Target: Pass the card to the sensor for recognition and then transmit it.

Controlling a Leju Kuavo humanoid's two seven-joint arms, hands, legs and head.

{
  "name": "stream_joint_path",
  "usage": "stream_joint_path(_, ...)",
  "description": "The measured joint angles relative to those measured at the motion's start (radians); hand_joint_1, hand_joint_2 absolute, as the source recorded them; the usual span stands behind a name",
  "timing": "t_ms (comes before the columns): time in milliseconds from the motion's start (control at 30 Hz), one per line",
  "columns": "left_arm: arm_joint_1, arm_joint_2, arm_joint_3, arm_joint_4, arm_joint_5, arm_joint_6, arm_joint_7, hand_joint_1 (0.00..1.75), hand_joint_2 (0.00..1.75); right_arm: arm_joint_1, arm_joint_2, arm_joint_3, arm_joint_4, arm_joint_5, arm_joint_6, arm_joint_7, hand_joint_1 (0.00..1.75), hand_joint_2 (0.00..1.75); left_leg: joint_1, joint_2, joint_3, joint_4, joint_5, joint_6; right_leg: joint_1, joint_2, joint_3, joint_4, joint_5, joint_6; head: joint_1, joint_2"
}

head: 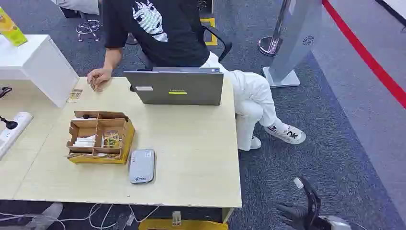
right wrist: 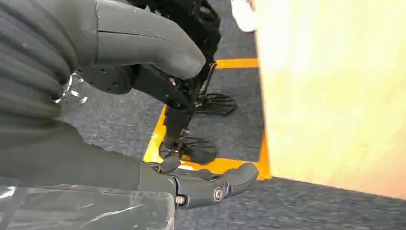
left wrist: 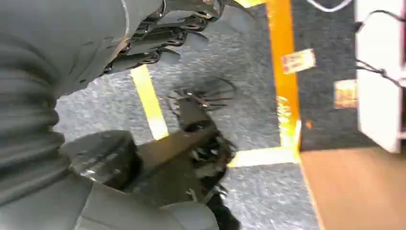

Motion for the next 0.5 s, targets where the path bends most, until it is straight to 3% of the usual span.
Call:
stream_joint_path(100, -0.030, -0.002, 0.002, 0.008, 0.010, -0.015, -0.028, 0.00, 1.75, -0.033, -0.036, 0.036, 0.020, -0.071, 0.029, 0.034, 0.00, 1.75, 0.000, -0.001, 0.000, 0.001, 0.000, 0.000, 0.000, 0.000, 0.000, 0.000, 0.000, 0.000, 0.000, 0.000)
stream_joint_path(133, -0.040, -0.003, 0.004, 0.011, 0.016, -0.021, -0.041, 0.00, 1.75, -0.036, -0.044, 0.052, 0.029, -0.099, 0.034, 0.044, 0.00, 0.00, 0.000, -0.001, 0.000, 0.001, 0.000, 0.000, 0.000, 0.000, 0.000, 0.000, 0.000, 0.000, 0.000, 0.000)
stream_joint_path(233, -0.053, -0.005, 0.015, 0.025, 0.027, -0.029, -0.072, 0.00, 1.75, -0.018, -0.053, 0.098, 0.050, -0.171, 0.037, 0.058, 0.00, 0.00, 0.000, 0.001, -0.001, 0.001, 0.000, 0.000, 0.000, 0.002, -0.003, 0.000, 0.000, 0.000, 0.000, 0.000)
stream_joint_path(267, -0.054, -0.006, 0.022, 0.028, 0.035, -0.029, -0.086, 0.00, 1.75, -0.003, -0.053, 0.112, 0.056, -0.193, 0.037, 0.057, 0.00, 1.75, 0.000, 0.001, -0.002, 0.001, 0.000, 0.000, 0.000, 0.002, -0.003, 0.000, 0.000, 0.000, 0.000, 0.000)
stream_joint_path(400, -0.054, -0.007, 0.074, 0.042, 0.089, -0.027, -0.134, 0.00, 1.75, 0.059, -0.031, 0.168, 0.069, -0.255, 0.023, 0.029, 0.00, 1.75, 0.001, 0.003, -0.007, 0.001, 0.000, 0.000, 0.001, 0.003, -0.008, 0.000, 0.000, 0.000, 0.000, 0.000)
stream_joint_path(500, -0.049, 0.019, 0.128, 0.052, 0.142, -0.025, -0.162, 0.00, 1.75, 0.103, 0.006, 0.197, 0.077, -0.274, 0.001, -0.004, 0.00, 1.75, 0.001, 0.002, -0.008, 0.000, -0.001, -0.001, 0.001, 0.002, -0.009, 0.001, 0.000, 0.000, 0.000, 0.000)
